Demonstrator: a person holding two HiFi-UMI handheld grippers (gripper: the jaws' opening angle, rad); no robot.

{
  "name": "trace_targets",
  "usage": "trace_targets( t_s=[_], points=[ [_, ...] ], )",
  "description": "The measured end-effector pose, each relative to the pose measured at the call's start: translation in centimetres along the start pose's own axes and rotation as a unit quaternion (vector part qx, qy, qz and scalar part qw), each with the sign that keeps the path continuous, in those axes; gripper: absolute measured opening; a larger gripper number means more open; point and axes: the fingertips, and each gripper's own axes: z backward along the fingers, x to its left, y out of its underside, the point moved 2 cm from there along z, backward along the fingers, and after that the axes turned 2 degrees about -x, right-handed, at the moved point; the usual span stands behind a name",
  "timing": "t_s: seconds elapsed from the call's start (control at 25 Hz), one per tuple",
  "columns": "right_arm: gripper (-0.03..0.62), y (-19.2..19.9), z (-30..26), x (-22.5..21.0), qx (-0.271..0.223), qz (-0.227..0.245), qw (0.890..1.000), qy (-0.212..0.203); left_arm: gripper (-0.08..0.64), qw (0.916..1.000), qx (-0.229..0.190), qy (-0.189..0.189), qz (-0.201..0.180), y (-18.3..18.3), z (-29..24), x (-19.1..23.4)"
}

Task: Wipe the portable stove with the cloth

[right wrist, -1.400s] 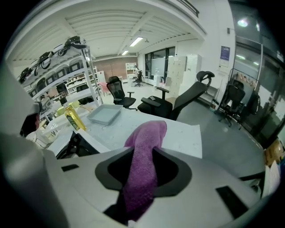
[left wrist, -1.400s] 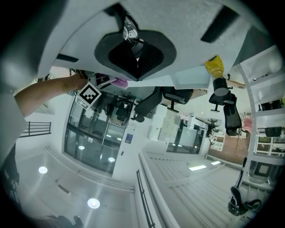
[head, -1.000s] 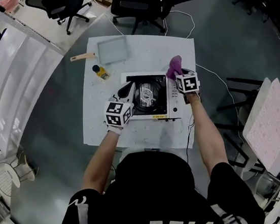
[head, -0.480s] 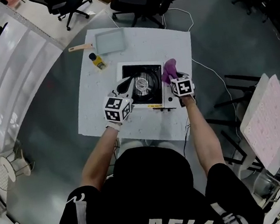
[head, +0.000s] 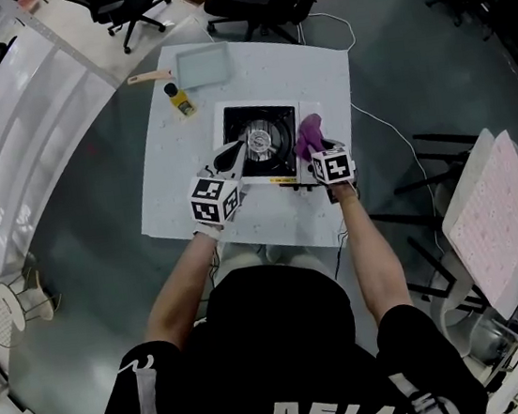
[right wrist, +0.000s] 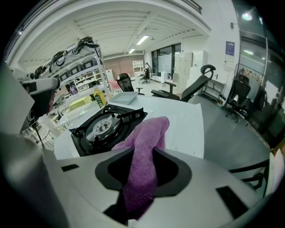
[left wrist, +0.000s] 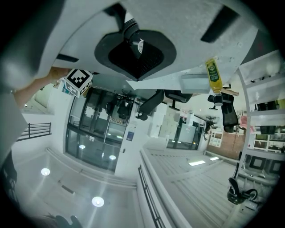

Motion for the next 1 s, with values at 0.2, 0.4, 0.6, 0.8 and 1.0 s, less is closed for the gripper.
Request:
trace_targets(
  t_s=[0.2,0.4,0.6,0.8,1.0],
  points=[
    [0.112,1.6,1.0,1.1,0.002,-0.001,1.000,-0.003,0.003,1.0000,-0.005,0.001,-0.003,0.0,0.8,-0.7],
    [0.112,3.1,2.0,2.2,0.000,-0.001,1.000,-0.003,0.003,1.0000,-0.007,0.002,-0.005,0.2,1.5,-1.2],
    [0.112,4.0,2.5,2.7,-0.004,0.000,1.000,-0.004,0.003,0.9999,-0.009,-0.001,-0.006,0.3,2.1,-1.7],
    [0.112,3.8,2.5,2.7,-0.007,0.005,1.000,-0.006,0.003,0.9999,-0.009,-0.007,-0.008,0.5,2.7,-1.9],
    [0.112,3.5,3.3,2.3,-0.019,0.004,1.000,-0.006,0.003,0.9997,-0.013,-0.017,-0.010,0.5,3.2,-2.4]
  ],
)
